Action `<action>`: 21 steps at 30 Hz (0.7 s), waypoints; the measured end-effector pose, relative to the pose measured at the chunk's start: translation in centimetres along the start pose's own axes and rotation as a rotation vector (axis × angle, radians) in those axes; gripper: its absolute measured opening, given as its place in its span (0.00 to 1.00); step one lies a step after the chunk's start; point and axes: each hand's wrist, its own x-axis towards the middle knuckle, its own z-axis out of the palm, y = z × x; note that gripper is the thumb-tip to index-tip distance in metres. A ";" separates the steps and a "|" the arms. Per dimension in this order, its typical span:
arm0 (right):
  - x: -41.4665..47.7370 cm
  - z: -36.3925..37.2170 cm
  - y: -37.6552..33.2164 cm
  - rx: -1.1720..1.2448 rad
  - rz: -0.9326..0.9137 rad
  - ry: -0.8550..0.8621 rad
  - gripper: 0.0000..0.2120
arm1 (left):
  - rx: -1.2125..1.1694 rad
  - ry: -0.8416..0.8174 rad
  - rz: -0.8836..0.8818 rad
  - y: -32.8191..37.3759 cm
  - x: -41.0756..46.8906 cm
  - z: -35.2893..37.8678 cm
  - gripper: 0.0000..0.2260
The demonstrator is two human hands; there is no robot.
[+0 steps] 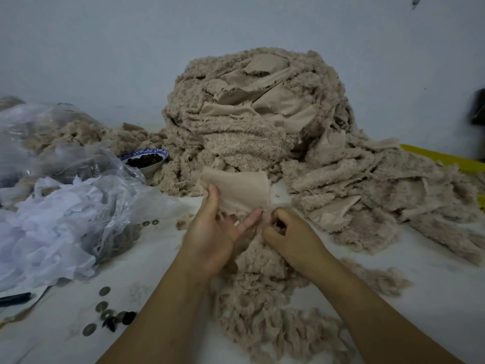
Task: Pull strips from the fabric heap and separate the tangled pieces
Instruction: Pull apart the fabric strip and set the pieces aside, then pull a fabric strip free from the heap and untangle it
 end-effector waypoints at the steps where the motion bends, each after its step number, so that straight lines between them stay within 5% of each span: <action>1: 0.0 -0.1 -0.2 -0.004 0.013 0.002 0.12 | 0.010 0.028 0.031 0.2 0.2 -0.2 0.20; 5: -0.2 -0.6 -0.7 0.428 0.159 0.010 0.11 | 0.206 0.213 0.081 0.0 0.6 -0.2 0.12; 7: -0.1 -1.0 -0.9 0.754 0.219 0.002 0.11 | 0.331 0.179 0.023 -0.6 0.3 0.2 0.17; 10: -0.2 -1.3 -1.3 0.905 0.209 -0.011 0.12 | 0.592 0.023 -0.059 -1.5 -0.4 0.9 0.31; 12: -0.4 -1.4 -1.4 0.886 0.174 -0.043 0.11 | 0.742 -0.055 -0.036 -2.0 -0.8 0.7 0.31; 15: -0.7 -1.0 -1.3 0.707 0.134 -0.084 0.10 | 0.633 0.016 0.029 -1.9 -0.9 0.8 0.12; 18: -0.4 -0.7 -1.1 0.259 0.061 0.153 0.09 | 0.446 0.129 0.073 -1.3 -0.5 0.9 0.07; 21: -0.8 -0.6 -1.3 0.186 -0.104 0.259 0.12 | 0.280 0.167 0.061 -0.7 -0.3 0.8 0.08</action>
